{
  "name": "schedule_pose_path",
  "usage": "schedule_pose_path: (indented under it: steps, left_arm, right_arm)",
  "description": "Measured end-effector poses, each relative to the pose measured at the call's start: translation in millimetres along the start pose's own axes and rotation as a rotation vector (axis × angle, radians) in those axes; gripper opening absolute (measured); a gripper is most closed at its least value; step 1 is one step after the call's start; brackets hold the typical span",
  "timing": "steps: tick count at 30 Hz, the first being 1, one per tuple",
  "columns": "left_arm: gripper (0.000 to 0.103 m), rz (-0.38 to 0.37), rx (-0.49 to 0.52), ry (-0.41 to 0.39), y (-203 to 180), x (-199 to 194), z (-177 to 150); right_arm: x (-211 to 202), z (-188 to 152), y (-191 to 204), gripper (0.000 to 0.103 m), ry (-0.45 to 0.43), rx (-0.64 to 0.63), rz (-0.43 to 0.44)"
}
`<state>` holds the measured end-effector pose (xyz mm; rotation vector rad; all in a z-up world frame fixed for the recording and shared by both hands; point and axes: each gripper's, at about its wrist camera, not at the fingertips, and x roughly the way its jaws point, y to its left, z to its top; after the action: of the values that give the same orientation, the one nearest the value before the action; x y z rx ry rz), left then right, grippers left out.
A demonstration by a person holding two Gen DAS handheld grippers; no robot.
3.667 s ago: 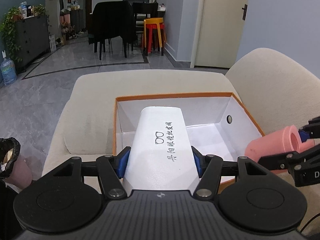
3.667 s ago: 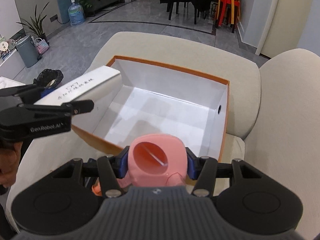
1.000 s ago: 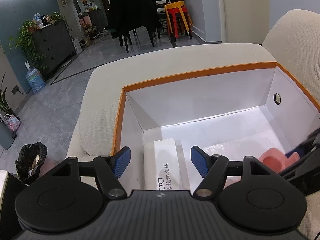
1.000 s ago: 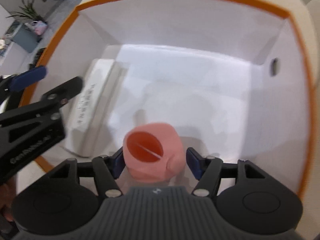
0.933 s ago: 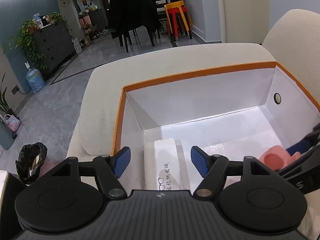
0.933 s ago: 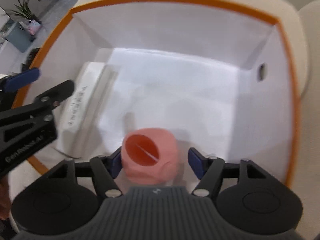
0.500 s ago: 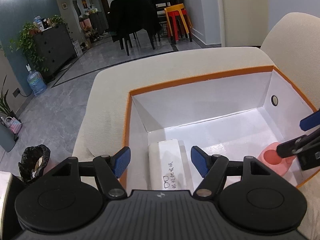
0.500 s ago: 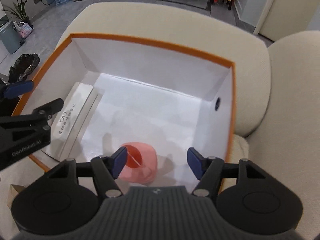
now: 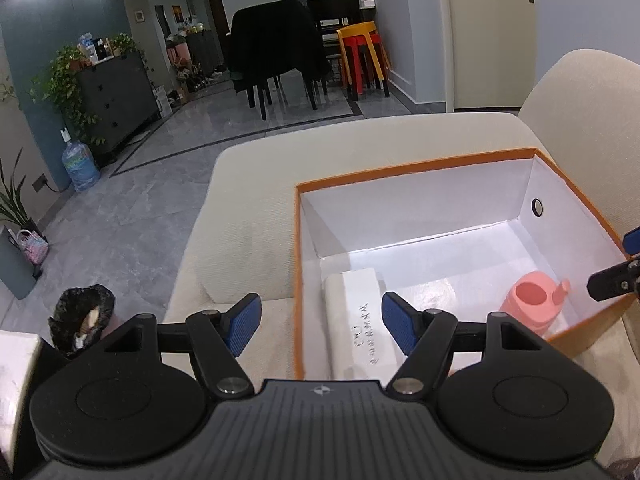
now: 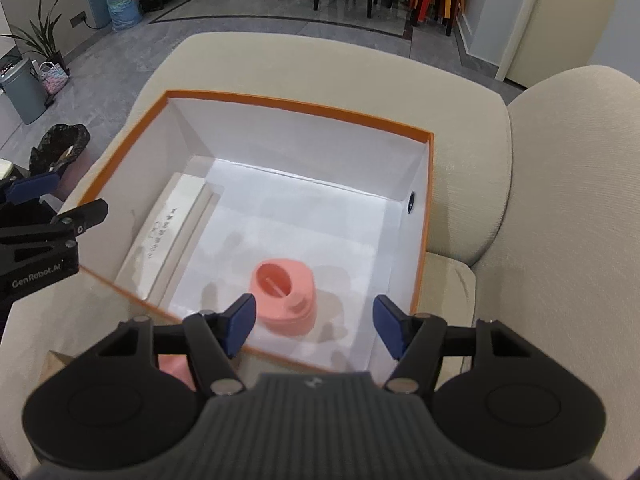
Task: Organize rigid objects
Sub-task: 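Grasp the dark photo card box with the right tool while the left tool grasps the brown block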
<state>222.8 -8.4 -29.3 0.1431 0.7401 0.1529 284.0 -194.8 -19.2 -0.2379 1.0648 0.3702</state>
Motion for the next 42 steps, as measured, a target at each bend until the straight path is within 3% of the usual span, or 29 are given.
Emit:
schedule_pose_path:
  steps: [7,22,28,34,42]
  left_arm:
    - [0.084,-0.018,-0.004,-0.019,12,-29,-16]
    - [0.085,-0.073,-0.029,0.027,26,-67,-84]
    - [0.085,-0.1,-0.041,0.063,26,-73,-116]
    - [0.085,-0.142,-0.083,0.098,29,-74,-149]
    - [0.087,-0.197,-0.087,0.098,23,-79,-167]
  right_arm:
    - [-32,-31,16,0.065,-0.037,0.009,0.017]
    - [-56,-127,20,0.066,0.003,0.058,0.01]
    - [-57,-161,13,0.071,0.03,0.098,-0.042]
    - [-53,-187,0,0.073,0.069,0.164,-0.029]
    - [-37,-204,-1,0.074,0.145,0.16,-0.05]
